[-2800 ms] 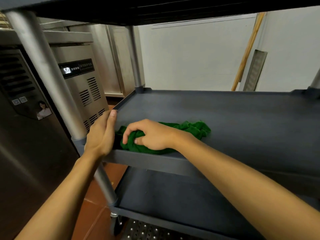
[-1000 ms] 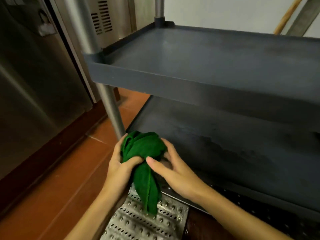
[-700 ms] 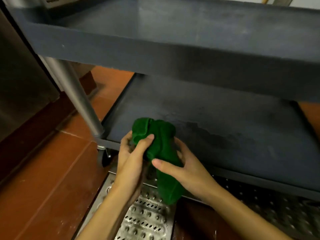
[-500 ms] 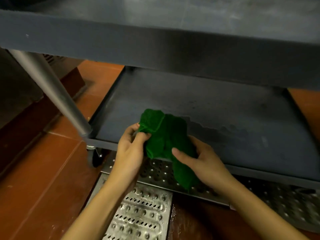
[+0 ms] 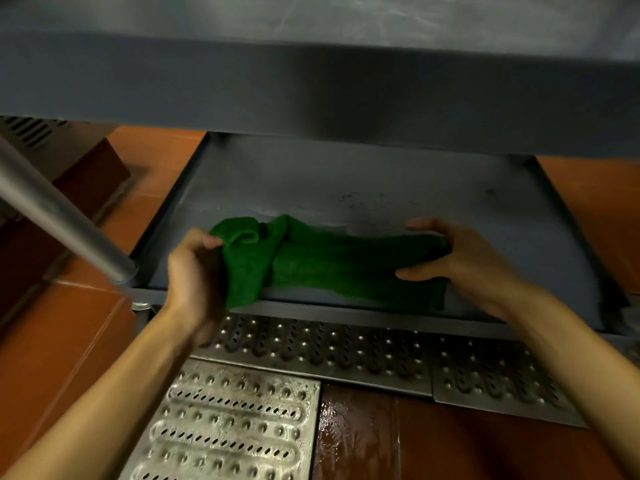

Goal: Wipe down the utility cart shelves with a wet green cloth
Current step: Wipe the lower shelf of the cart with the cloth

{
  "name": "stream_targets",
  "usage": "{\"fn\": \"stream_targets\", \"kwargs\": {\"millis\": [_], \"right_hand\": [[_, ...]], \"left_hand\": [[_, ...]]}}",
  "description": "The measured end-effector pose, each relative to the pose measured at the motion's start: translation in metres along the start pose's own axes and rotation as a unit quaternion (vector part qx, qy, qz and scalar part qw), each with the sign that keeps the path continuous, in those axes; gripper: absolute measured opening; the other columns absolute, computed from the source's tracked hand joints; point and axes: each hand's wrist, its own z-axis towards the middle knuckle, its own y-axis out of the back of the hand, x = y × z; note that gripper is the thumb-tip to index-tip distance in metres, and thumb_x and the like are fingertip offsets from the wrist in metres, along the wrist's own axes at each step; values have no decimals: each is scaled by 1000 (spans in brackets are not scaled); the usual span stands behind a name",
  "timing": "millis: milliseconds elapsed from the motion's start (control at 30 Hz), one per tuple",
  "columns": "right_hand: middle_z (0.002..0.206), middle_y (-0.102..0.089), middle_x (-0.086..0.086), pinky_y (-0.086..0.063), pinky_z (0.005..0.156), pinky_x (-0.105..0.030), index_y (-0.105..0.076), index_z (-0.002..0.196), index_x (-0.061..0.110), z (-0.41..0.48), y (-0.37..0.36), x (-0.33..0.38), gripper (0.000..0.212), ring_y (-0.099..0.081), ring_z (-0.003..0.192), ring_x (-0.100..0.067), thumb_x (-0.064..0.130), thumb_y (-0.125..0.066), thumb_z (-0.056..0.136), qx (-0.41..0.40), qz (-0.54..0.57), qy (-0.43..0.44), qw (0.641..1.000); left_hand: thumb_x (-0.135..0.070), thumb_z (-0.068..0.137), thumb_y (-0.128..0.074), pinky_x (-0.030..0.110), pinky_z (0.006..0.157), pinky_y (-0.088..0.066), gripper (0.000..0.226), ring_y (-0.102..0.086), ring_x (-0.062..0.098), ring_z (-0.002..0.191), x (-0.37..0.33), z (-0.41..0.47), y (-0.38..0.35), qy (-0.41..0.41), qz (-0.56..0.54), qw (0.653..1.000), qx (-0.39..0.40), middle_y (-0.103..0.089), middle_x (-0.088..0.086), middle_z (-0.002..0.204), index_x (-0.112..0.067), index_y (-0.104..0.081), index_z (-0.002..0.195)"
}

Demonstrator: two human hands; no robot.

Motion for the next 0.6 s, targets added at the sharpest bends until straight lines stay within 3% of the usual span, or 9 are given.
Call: {"fn": "stream_targets", "kwargs": {"millis": [67, 167, 200, 267, 333, 400, 467, 600], "right_hand": [[123, -57, 18, -41, 91, -19, -59, 120, 41, 2, 4, 1, 76, -53, 110, -4, 25, -94, 54, 55, -98, -22, 993], [122, -60, 17, -41, 87, -13, -62, 124, 32, -2, 6, 5, 66, -58, 106, 1, 34, -86, 62, 206, -100, -80, 970], [121, -67, 8, -47, 84, -13, -65, 120, 25, -5, 5, 4, 55, -64, 104, -3, 36, -79, 68, 259, -61, -104, 958], [115, -73, -4, -55, 83, -20, -68, 115, 10, -10, 0, 0, 47, -70, 105, -14, 40, -63, 79, 315, 32, -145, 937], [114, -73, -9, -57, 85, -26, -70, 113, 5, -10, -4, -8, 44, -70, 106, -20, 39, -60, 86, 308, 100, -165, 932], [107, -74, -11, -57, 76, -25, -73, 102, 6, -6, -7, -15, 22, -72, 98, -20, 20, -66, 87, 276, 147, -156, 937], [98, -74, -11, -57, 67, -23, -69, 96, 5, -3, -6, -18, 15, -72, 89, -20, 6, -68, 80, 254, 154, -140, 945], [86, -72, -13, -59, 61, -26, -68, 83, 10, 2, 0, -11, 15, -72, 77, -22, 6, -72, 69, 219, 150, -105, 958]], "left_hand": [[-44, 94, -40, 35, 77, -52, 40, -70, 23, 83, -1, 3, -7, -8, 20, 1000, 23, -68, 8, 98, -16, -68, 95], [-66, 77, -58, 37, 83, -59, 55, -75, 22, 91, -4, 1, -20, -17, 86, 994, 66, -77, 7, 97, -16, -80, 88], [-66, 69, -68, 40, 88, -58, 60, -75, 25, 97, -4, 1, -22, -16, 121, 990, 69, -77, 9, 101, -14, -79, 96], [-40, 66, -86, 45, 89, -58, 55, -73, 31, 100, -2, 2, -22, -21, 160, 985, 61, -76, 14, 105, -6, -75, 107], [-8, 70, -85, 49, 87, -58, 42, -74, 34, 98, 1, 5, -17, -36, 176, 983, 42, -76, 17, 104, 1, -71, 109], [7, 74, -77, 50, 84, -58, 34, -74, 36, 95, 3, 5, -14, -54, 170, 984, 17, -75, 19, 103, 5, -69, 108], [10, 78, -70, 45, 78, -60, 29, -74, 35, 94, 1, 6, -10, -66, 160, 985, -12, -75, 18, 101, 4, -68, 106], [9, 84, -59, 38, 80, -58, 34, -73, 27, 98, -5, 7, -2, -71, 144, 987, -19, -76, 12, 105, -9, -69, 110]]}}
